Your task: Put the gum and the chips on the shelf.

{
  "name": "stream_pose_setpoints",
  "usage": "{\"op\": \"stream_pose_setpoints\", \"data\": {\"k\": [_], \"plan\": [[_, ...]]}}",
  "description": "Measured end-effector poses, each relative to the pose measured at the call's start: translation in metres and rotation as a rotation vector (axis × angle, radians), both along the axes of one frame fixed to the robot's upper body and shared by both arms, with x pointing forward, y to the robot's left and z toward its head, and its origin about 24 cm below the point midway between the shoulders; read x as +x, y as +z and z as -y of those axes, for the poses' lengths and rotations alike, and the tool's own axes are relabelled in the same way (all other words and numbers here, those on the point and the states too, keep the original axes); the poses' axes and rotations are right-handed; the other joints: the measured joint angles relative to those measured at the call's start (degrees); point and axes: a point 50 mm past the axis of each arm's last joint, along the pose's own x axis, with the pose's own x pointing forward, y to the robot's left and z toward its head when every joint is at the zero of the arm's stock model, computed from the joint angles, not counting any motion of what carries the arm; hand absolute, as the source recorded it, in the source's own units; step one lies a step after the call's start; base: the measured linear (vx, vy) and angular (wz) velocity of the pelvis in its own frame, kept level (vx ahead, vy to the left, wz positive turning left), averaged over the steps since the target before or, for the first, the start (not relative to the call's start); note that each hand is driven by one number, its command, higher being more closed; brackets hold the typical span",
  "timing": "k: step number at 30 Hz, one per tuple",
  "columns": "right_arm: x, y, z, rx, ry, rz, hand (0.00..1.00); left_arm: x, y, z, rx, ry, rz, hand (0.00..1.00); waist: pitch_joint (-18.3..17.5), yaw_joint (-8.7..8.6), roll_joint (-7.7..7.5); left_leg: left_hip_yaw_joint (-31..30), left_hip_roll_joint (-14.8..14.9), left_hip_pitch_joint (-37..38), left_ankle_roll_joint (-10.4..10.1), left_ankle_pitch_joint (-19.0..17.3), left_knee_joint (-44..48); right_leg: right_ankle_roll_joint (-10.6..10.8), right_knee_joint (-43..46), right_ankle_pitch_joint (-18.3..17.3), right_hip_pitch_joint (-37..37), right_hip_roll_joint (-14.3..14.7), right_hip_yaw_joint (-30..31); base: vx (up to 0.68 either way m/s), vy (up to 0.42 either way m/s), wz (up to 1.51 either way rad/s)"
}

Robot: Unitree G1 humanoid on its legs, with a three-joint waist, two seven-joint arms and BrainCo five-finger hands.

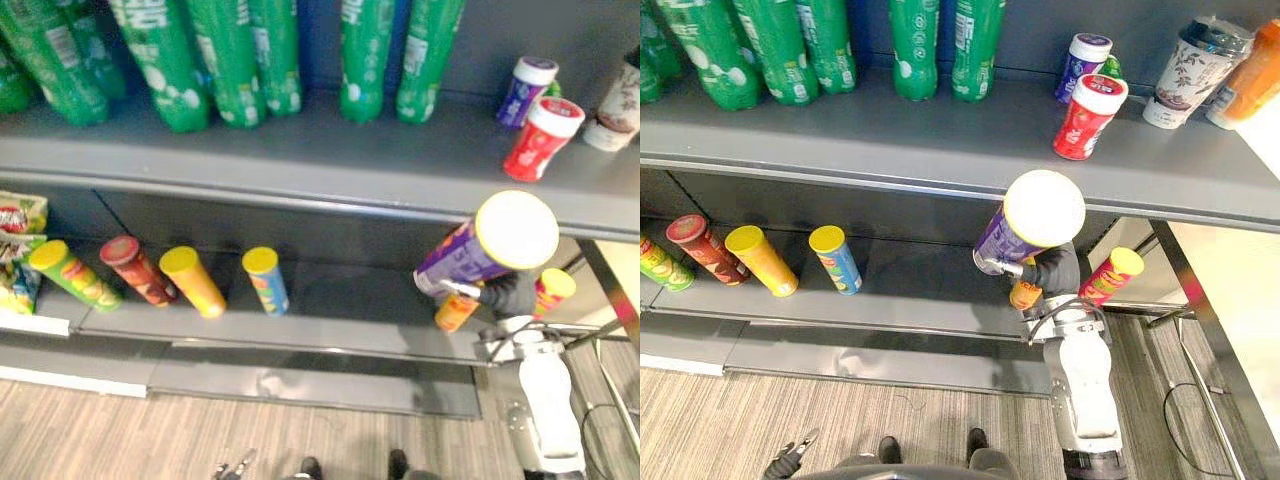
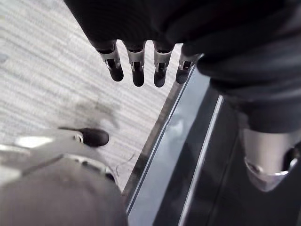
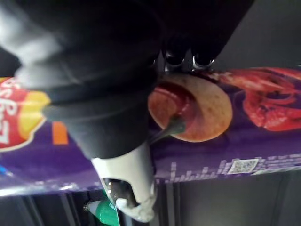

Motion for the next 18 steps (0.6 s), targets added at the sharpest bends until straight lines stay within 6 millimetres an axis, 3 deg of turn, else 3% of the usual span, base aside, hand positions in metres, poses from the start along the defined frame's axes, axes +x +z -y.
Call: {"op": "stream_pose_setpoints", "data": {"k": [3,9,13,16,18], "plan": [[-0.005,-0.002,0.001,-0.004,-0.003,-0.003,1.00,0.000,0.000,0.001,-0.002,0.001,-0.001,0.00,-0.06,-0.30,0.11,-2.26,1.32,0.25,-0.58,1.23,-1.01,-1.24,-0.60,0.54,1.29,1.20,-2.70,0.08,-0.151,0.37],[-0.008,-0.006,0.006,0.035,-0.039,-0.026,1.00,-0.001,0.000,0.001,0.002,-0.007,-0.005,0.00,-0.57,-1.47,0.24,-5.30,1.42,-1.73,-0.60,2.49,-1.04,-1.43,-2.73,1.29,2.07,1.22,-5.72,-0.02,-0.029,0.27],[-0.006,-0.010,0.005,0.082,-0.043,-0.052,1.00,-0.003,-0.001,0.001,0.002,-0.014,-0.018,0.00,-1.14,-1.35,0.18,-4.56,1.40,-2.00,-0.53,2.72,-1.04,-1.48,-3.93,2.22,1.91,1.30,-5.15,-0.03,0.009,-0.06],[-0.006,-0.011,-0.005,0.122,0.005,-0.062,1.00,-0.007,-0.002,0.002,0.002,-0.017,-0.029,0.00,-2.13,-1.34,0.12,-2.52,1.65,-2.54,-0.63,2.79,-1.04,-1.67,-5.04,3.55,1.07,1.65,-3.67,0.00,0.004,-0.29],[-0.006,-0.012,-0.023,0.147,0.095,-0.076,1.00,-0.009,-0.003,0.000,0.003,-0.020,-0.047,0.00,-2.26,-1.82,0.17,-1.60,1.80,-2.47,-0.65,2.77,-1.04,-1.67,-5.53,4.06,0.87,1.85,-2.76,0.01,0.000,-0.25]]}}
